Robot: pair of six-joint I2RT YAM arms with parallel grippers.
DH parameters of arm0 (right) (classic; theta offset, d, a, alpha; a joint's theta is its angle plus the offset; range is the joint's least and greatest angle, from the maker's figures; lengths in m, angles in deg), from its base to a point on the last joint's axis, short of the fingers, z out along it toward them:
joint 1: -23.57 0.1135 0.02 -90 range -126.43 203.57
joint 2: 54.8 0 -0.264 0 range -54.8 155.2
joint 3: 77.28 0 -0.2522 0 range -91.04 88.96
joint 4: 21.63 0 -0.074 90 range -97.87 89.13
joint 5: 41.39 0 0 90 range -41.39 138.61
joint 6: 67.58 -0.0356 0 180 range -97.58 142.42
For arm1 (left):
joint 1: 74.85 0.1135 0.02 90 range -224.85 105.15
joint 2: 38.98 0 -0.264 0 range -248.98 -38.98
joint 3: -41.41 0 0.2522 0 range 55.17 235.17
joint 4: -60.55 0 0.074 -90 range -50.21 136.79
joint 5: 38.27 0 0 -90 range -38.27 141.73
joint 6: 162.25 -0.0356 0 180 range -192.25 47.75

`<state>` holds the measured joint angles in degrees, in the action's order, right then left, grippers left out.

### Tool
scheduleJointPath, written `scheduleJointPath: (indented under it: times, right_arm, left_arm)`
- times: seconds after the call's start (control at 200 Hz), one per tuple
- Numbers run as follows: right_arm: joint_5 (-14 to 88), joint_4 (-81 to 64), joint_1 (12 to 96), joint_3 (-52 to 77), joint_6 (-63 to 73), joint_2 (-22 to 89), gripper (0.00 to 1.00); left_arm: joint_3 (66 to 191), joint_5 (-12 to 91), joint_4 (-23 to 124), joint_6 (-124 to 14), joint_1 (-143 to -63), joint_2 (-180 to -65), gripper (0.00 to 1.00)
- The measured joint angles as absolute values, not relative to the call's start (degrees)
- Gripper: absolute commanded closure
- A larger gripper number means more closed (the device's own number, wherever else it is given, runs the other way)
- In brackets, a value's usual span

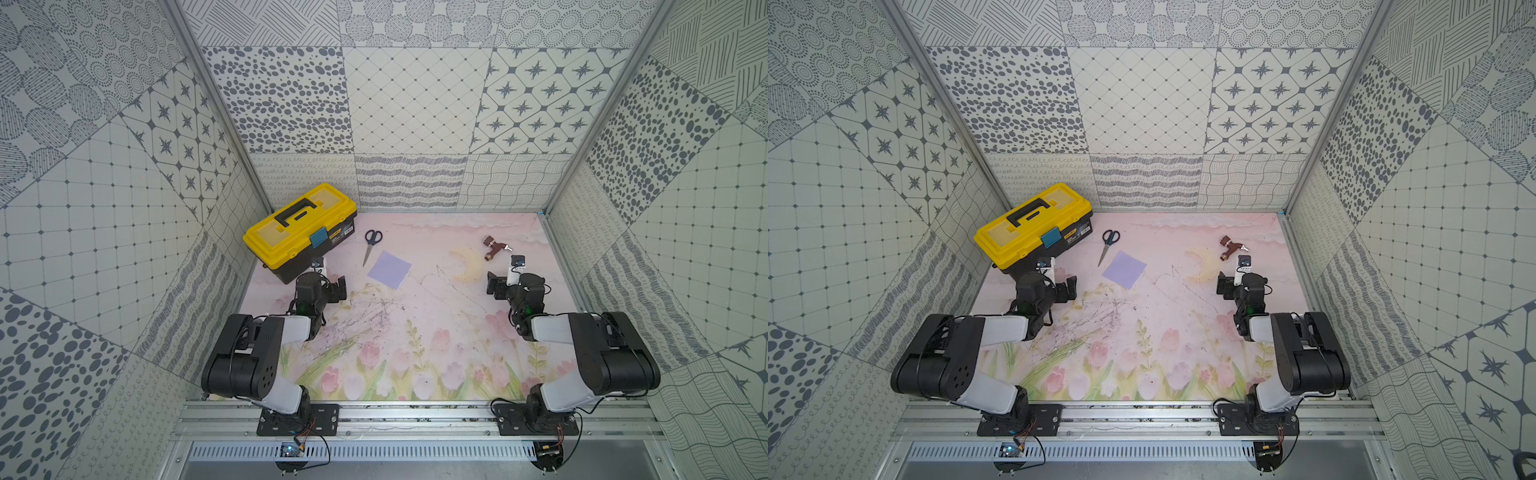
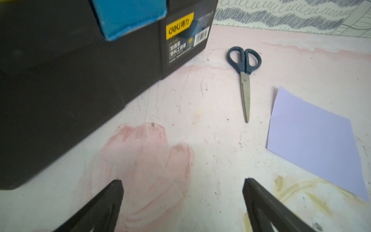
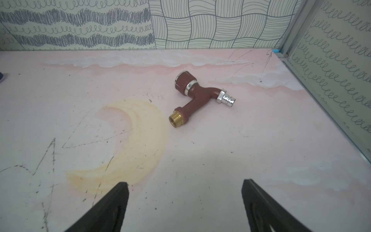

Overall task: Fold the square paper along the opposite sides
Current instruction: Pick up the paper from the center of the board.

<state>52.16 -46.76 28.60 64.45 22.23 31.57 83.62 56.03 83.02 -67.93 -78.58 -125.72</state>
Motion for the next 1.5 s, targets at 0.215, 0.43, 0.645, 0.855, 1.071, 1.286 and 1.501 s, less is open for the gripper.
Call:
scheduleJointPath:
  times: [0.215,0.43,0.645,0.855,1.071,1.286,1.501]
  right_arm:
    - [56.73,-21.87,39.93,42.04,20.55,28.97,0.15]
    - [52.99,-8.75,44.06,34.04,11.61,31.77,0.25]
    - [46.13,0.01,44.47,31.46,7.66,38.72,0.33]
    - [43.24,2.57,44.84,31.22,6.74,39.83,0.45]
    - [41.54,2.9,45.13,29.83,6.28,40.91,0.41]
    - [41.04,3.4,46.27,29.37,6.04,41.54,0.39]
    - [39.03,5.24,47.53,28.05,4.53,41.58,0.38]
  left_arm:
    - [104.76,62.59,64.46,-66.21,-89.44,-123.73,0.02]
    - [122.26,66.87,49.27,-59.39,-99.63,-136.47,0.04]
    - [137.04,69.01,36.36,-51.37,-101.79,-152.25,0.17]
    - [149.78,70.5,25.69,-46.78,-101.64,-163.48,0.86]
    - [150.83,70.19,19.74,-43.72,-100.15,-166.17,0.86]
    - [150.33,69.19,18.89,-41.03,-99.06,-166.96,0.95]
    - [146.85,68.62,21.76,-39.04,-99.06,-166.15,0.98]
